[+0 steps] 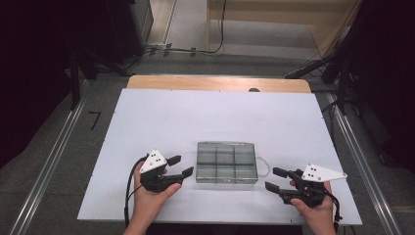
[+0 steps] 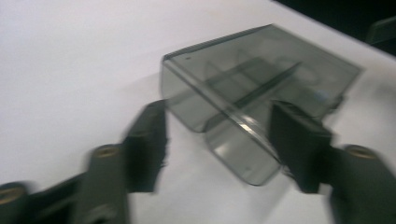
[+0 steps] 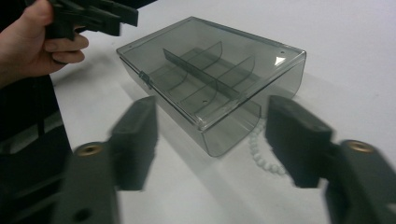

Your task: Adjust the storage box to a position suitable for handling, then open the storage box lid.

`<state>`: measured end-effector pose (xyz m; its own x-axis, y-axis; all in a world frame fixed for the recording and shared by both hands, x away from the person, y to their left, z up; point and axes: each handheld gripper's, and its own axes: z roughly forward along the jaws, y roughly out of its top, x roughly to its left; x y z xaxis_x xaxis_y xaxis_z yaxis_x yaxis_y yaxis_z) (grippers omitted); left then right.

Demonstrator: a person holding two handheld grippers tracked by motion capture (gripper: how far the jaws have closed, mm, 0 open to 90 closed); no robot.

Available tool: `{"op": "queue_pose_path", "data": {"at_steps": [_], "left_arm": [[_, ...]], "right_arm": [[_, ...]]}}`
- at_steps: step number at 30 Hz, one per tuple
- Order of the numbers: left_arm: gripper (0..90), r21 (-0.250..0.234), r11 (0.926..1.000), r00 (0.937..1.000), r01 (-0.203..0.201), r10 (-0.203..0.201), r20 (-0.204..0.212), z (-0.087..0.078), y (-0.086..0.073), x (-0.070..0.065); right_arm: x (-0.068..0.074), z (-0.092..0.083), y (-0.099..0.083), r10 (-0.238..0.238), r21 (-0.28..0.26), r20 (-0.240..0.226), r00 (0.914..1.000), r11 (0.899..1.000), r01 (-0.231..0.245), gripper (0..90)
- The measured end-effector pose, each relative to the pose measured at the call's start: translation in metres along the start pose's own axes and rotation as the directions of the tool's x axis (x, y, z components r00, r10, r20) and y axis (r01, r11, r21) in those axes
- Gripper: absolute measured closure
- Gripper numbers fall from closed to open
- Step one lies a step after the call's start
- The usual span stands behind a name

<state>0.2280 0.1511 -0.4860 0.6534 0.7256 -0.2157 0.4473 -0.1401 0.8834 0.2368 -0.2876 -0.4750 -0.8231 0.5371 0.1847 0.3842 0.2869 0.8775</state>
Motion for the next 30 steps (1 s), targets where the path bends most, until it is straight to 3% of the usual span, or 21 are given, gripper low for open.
{"op": "queue_pose_path", "data": {"at_steps": [4, 6, 7, 10, 12, 14, 26, 30], "left_arm": [[6.5, 0.015, 0.9998, 0.9989, -0.009, 0.008, 0.045, -0.001, -0.001, -0.003], [3.5, 0.029, 0.9994, 0.9956, -0.021, 0.018, 0.092, 0.002, -0.002, -0.006], [1.9, 0.029, 0.9994, 0.9956, -0.021, 0.018, 0.092, 0.002, -0.002, -0.006], [2.0, 0.055, 0.9953, 0.9907, -0.079, 0.073, 0.115, 0.006, -0.004, -0.011], [6.6, 0.061, 0.9942, 0.9888, -0.089, 0.081, 0.125, 0.006, -0.004, -0.011], [17.4, 0.076, 0.9925, 0.986, -0.095, 0.084, 0.144, 0.006, -0.006, -0.01], [81.7, 0.137, 0.9875, 0.9879, -0.078, 0.058, 0.144, -0.002, -0.011, 0.004], [89.9, 0.168, 0.9829, 0.9869, -0.076, 0.05, 0.153, 0.003, -0.013, 0.006]], "right_arm": [[0.001, 0.003, 0.001, -0.004, 0.037, 0.008, 1.0, 0.999, 0.004, 68.3], [0.002, 0.006, 0.001, -0.023, 0.068, 0.024, 0.9994, 0.997, 0.022, 78.6], [0.002, 0.007, 0.001, -0.027, 0.078, 0.018, 0.9995, 0.997, 0.025, 82.0], [0.001, 0.008, -0.001, -0.028, 0.113, 0.015, 0.9995, 0.993, 0.027, 86.5], [0.0, 0.009, -0.002, -0.035, 0.126, 0.009, 0.9994, 0.991, 0.033, 87.4], [0.0, 0.01, -0.003, -0.038, 0.139, 0.022, 0.999, 0.99, 0.035, 87.5], [-0.003, 0.024, -0.006, -0.057, 0.198, 0.002, 0.9984, 0.979, 0.055, 87.7], [-0.002, 0.026, -0.006, -0.061, 0.2, -0.006, 0.9981, 0.978, 0.061, 87.7]]}}
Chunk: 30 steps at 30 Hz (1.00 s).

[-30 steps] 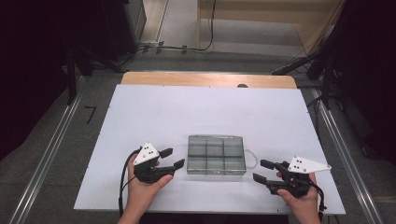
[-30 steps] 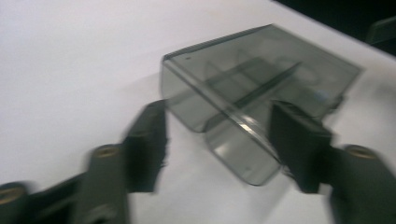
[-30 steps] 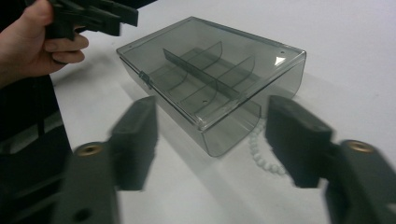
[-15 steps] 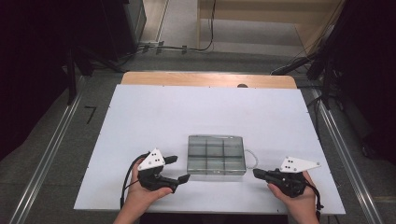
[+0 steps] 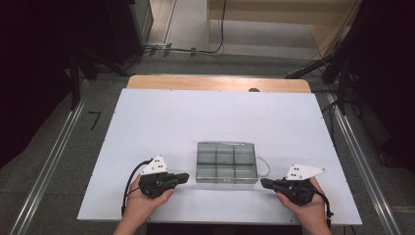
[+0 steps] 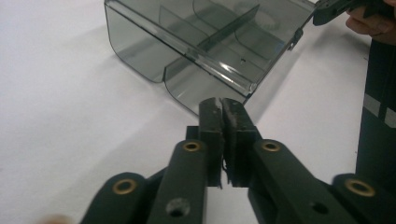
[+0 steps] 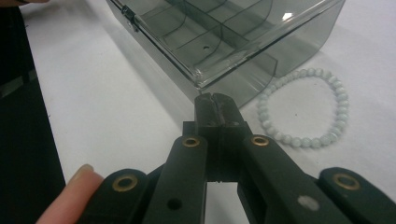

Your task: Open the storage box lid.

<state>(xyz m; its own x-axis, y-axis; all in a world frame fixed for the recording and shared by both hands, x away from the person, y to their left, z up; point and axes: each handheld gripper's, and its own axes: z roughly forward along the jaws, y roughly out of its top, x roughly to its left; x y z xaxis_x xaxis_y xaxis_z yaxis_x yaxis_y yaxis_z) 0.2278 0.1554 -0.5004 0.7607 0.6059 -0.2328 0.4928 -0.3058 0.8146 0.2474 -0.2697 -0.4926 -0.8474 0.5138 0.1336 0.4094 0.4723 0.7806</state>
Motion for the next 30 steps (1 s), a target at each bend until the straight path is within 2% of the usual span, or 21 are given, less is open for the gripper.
{"op": "queue_pose_path", "data": {"at_steps": [2, 10, 16, 17, 30], "left_arm": [[89.9, 0.02, 0.9998, 1.0, -0.003, 0.003, 0.002, 0.005, 0.0, 0.0], [90.0, 0.023, 0.9993, 0.9995, -0.028, 0.028, 0.015, 0.014, 0.003, -0.006], [90.0, 0.012, 0.9992, 0.999, -0.038, 0.038, 0.025, 0.014, 0.004, -0.007], [90.0, 0.001, 0.9993, 0.9986, -0.036, 0.036, 0.039, 0.013, 0.004, -0.006], [90.0, -0.003, 0.9988, 0.9984, -0.048, 0.048, 0.031, 0.013, 0.004, -0.007]], "right_arm": [[0.001, 0.003, 0.001, -0.009, 0.005, 0.002, 1.0, 1.0, 0.009, 87.7], [0.0, 0.006, 0.002, -0.012, 0.004, 0.005, 0.9999, 1.0, 0.012, 87.7], [0.0, 0.007, 0.002, -0.021, -0.004, 0.009, 0.9997, 1.0, 0.021, 87.7], [0.0, 0.007, 0.002, -0.022, -0.007, 0.007, 0.9997, 1.0, 0.022, 87.7], [0.0, 0.006, 0.002, -0.027, -0.014, 0.007, 0.9996, 1.0, 0.027, 87.8]]}}
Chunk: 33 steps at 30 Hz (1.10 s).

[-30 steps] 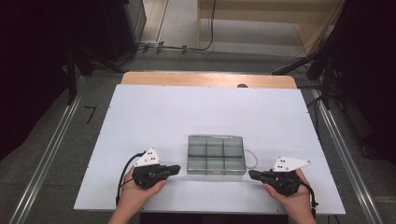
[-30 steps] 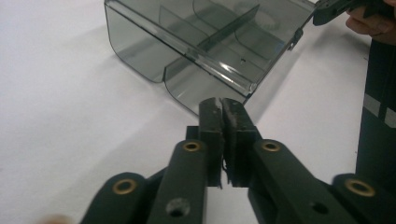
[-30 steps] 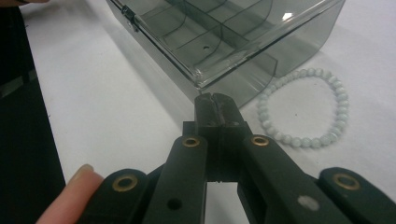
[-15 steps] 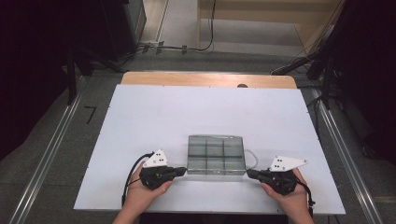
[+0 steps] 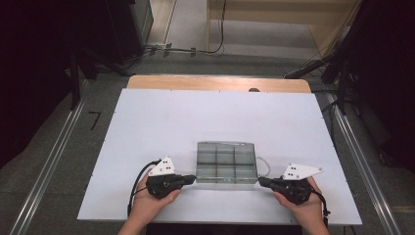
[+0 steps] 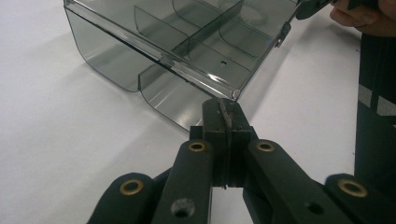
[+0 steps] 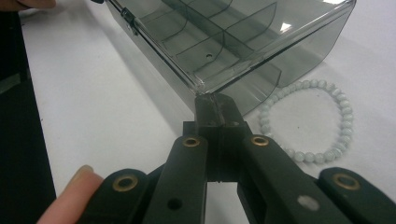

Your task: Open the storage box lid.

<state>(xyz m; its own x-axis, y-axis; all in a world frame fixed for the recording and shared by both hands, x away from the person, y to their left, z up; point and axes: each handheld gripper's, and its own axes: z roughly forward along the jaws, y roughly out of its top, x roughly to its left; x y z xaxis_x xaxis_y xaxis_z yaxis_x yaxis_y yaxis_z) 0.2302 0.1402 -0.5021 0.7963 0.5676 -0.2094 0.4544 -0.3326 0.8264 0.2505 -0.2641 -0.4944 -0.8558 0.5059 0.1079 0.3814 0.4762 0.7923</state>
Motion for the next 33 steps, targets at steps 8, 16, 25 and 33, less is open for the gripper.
{"op": "queue_pose_path", "data": {"at_steps": [8, 16, 25, 33], "left_arm": [[90.0, -0.008, 0.9999, 1.0, 0.009, -0.009, -0.001, 0.0003, -0.0002, 0.0002], [90.0, -0.011, 0.9999, 1.0, 0.006, -0.006, 0.002, 0.0002, -0.0002, 0.0003], [90.0, -0.012, 0.9999, 0.9999, 0.004, -0.004, 0.01, 0.001, -0.0007, 0.0004], [90.0, -0.033, 0.9994, 0.9999, 0.007, -0.007, 0.014, 0.0008, 0.0009, 0.0]], "right_arm": [[-0.0006, 0.0001, -0.0003, 0.004, -0.006, -0.005, 1.0, 1.0, -0.004, 87.8], [-0.0021, 0.0002, -0.0009, 0.002, -0.007, -0.012, 0.9999, 1.0, -0.002, 87.9], [-0.0027, 0.0007, -0.0012, 0.003, -0.004, 0.0, 1.0, 1.0, -0.003, 87.9], [-0.0006, -0.0005, 0.0008, -0.01, -0.019, -0.002, 1.0, 1.0, 0.01, 87.9]]}}
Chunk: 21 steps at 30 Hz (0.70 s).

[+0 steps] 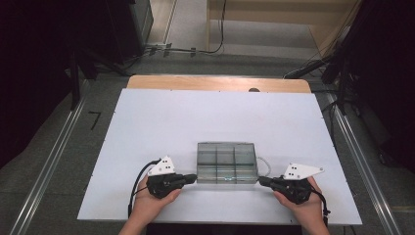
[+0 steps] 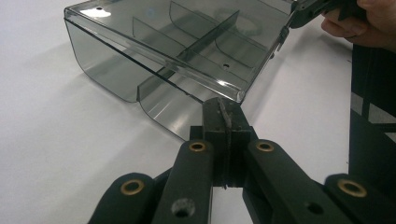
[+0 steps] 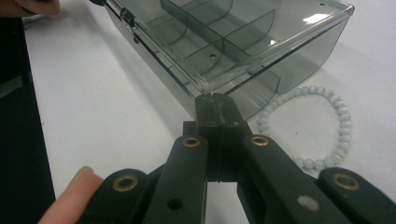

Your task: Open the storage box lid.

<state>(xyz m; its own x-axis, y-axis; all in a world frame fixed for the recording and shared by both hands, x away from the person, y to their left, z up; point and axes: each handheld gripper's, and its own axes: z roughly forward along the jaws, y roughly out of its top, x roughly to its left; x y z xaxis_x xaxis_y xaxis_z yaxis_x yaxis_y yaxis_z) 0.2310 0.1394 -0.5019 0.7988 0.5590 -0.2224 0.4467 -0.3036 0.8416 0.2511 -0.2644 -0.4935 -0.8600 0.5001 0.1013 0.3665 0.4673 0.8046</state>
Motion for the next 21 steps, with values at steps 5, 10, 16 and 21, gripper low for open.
{"op": "queue_pose_path", "data": {"at_steps": [5, 10, 16, 21], "left_arm": [[90.0, -0.025, 0.9997, 1.0, -0.002, 0.002, 0.005, -0.001, 0.001, -0.001], [86.5, -0.042, 0.999, 0.9999, -0.017, 0.017, -0.001, -0.002, 0.001, -0.002], [49.9, -0.058, 0.9969, 0.9969, -0.053, 0.049, -0.061, 0.0, 0.004, -0.005], [18.2, -0.109, 0.9935, 0.995, -0.032, 0.022, -0.098, 0.002, 0.013, 0.002]], "right_arm": [[0.002, -0.002, 0.002, -0.005, -0.027, 0.008, 1.0, 1.0, 0.005, 87.9], [0.002, -0.007, 0.007, 0.005, -0.064, 0.004, 1.0, 0.998, -0.005, 87.9], [0.005, -0.008, 0.016, -0.006, -0.093, 0.007, 1.0, 0.996, 0.007, 87.9], [0.003, -0.009, 0.026, -0.01, -0.103, 0.013, 0.9999, 0.995, 0.011, 87.9]]}}
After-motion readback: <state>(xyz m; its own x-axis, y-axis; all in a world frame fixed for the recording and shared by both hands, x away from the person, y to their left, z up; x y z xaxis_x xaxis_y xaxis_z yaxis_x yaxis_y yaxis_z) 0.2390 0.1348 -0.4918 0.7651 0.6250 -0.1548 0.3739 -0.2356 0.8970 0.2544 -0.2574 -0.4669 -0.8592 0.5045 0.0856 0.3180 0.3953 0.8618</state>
